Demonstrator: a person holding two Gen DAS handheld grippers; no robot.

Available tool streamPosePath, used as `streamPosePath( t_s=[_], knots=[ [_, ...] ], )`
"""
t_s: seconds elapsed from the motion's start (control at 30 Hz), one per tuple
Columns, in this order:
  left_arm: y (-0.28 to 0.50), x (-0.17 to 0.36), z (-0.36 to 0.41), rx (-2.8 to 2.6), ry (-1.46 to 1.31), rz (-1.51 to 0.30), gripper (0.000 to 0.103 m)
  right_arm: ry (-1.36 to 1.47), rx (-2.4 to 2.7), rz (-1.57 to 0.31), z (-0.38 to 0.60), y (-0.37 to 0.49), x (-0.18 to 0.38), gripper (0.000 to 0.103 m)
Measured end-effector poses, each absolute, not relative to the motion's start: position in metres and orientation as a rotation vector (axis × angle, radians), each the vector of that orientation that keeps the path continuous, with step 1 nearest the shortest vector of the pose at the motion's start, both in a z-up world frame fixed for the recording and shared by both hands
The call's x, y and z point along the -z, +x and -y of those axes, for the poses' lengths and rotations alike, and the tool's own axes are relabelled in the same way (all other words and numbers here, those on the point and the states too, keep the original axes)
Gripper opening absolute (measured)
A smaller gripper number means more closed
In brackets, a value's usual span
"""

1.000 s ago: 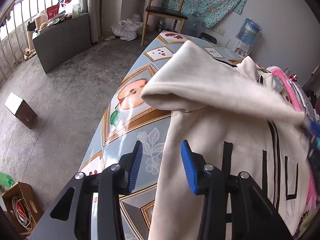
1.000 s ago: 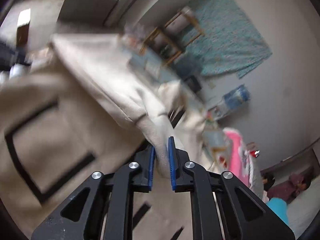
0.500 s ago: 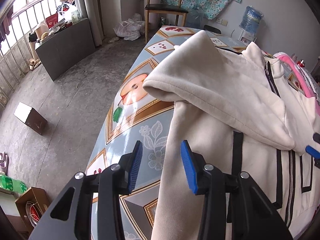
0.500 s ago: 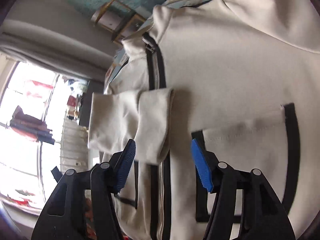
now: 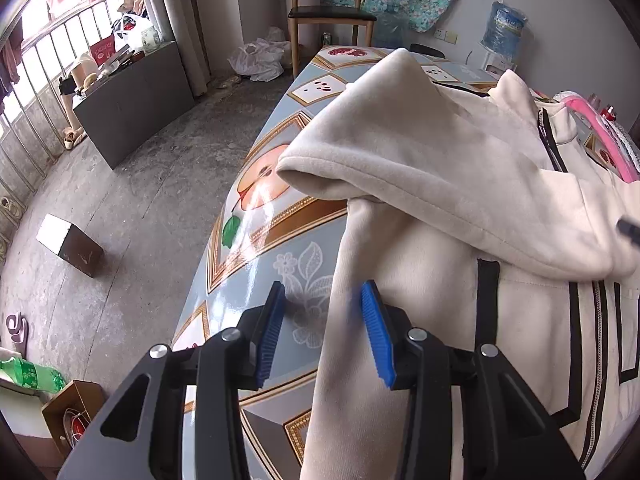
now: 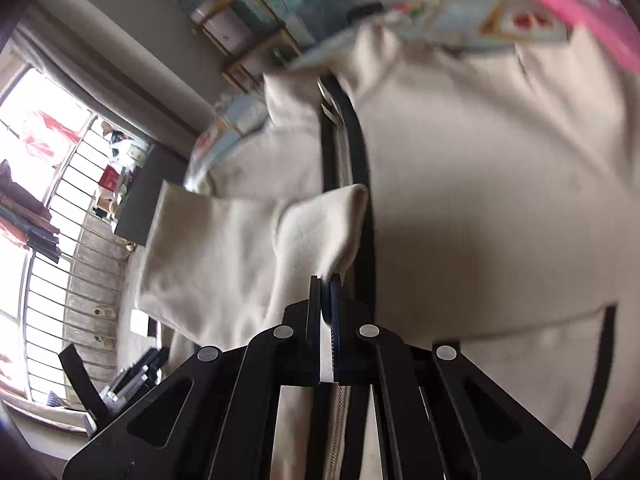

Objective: Fold large clothes

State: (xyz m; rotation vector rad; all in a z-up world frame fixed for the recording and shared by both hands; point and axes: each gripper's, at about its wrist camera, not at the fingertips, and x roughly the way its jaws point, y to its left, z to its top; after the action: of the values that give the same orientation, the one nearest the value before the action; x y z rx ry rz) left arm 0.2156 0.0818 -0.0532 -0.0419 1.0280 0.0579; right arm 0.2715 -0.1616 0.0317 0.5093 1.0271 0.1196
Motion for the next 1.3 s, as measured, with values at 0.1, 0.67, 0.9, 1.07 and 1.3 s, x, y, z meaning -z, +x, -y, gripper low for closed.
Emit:
streamPosePath(
  t_s=[0.1,0.67,0.9,1.07,1.3],
  knots=[
    [0.216,0.053,-0.083,-0.055,-0.042,-1.030,0.039,0.504,-0.093,-0.922,0.180,0.283,-0.063,0.004],
    [0.222,0.049,-0.094,-0.033,-0.086,-1.030,0.039,0.546,0.087,-0.970,0.278,0.267,-0.026,0.005],
    [0.220,0.036,-0.098,0.019,-0.104,-0.964,0.039,0.484,0.182,-0.999,0.289,0.259,-0.028,0.051],
    [0.245,0.047,-0.083,0.005,0.028,-1.015,0.039,0.423,0.014,-0.982,0.245,0.275,-0.065,0.054],
    [0.242,0.048,-0.090,0.022,-0.080,-1.025,0.016,0.280,-0.521,-1.128,0.089,0.361,-0.084,0.065]
  ],
)
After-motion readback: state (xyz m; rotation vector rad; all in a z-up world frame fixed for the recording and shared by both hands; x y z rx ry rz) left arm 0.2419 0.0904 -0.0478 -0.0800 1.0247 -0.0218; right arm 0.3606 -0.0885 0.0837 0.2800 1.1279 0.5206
